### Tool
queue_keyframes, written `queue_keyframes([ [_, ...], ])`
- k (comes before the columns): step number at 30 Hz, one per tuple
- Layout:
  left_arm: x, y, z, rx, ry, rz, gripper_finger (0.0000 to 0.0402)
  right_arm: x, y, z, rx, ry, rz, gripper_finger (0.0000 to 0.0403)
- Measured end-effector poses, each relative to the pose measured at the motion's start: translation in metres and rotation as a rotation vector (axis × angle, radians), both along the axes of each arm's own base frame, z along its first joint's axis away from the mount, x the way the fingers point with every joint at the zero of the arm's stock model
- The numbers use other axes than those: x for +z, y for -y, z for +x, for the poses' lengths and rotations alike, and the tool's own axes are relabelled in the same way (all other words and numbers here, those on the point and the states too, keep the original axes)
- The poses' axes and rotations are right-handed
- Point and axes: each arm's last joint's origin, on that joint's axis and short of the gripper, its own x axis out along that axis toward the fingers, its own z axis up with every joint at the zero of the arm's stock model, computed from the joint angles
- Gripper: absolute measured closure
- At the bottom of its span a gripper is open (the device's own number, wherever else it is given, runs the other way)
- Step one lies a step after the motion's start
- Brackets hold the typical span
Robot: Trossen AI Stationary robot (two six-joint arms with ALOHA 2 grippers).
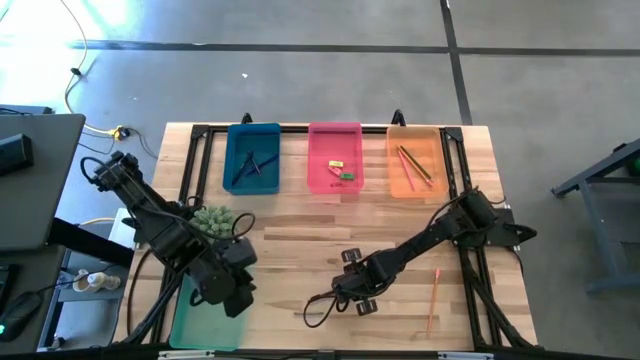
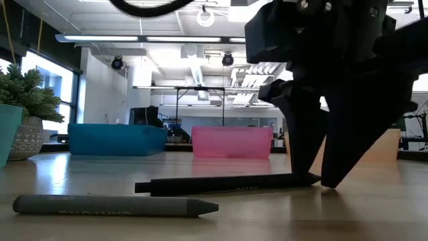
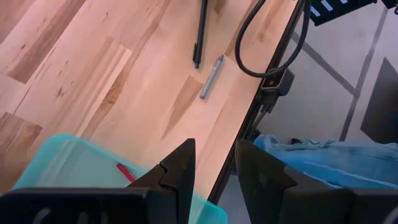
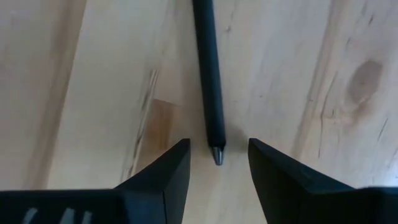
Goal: Sort crayons/erasers/pens/pencils in bins
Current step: Put the black pen into the blue bin
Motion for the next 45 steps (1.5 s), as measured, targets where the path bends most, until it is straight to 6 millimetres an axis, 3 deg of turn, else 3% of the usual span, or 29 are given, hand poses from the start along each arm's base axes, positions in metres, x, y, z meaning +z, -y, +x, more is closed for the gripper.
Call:
queue_keyframes([
  [13, -0.0004, 0.0001, -0.0001, -0.004, -0.003, 0.000, 0.0300, -0.0074, -0.0043, 0.0017, 0.033, -0.002, 0.007, 0.0299],
  [26, -0.0008, 0.0016, -0.0009, -0.054, -0.031, -0.030, 0.0300, -0.0085, -0.0044, 0.0015, 0.013, -0.009, 0.014, 0.0380],
  [45, -0.0010, 0.0077, -0.0051, -0.104, -0.054, -0.060, 0.0300, -0.0085, -0.0046, 0.0006, -0.068, -0.019, 0.035, 0.0388],
])
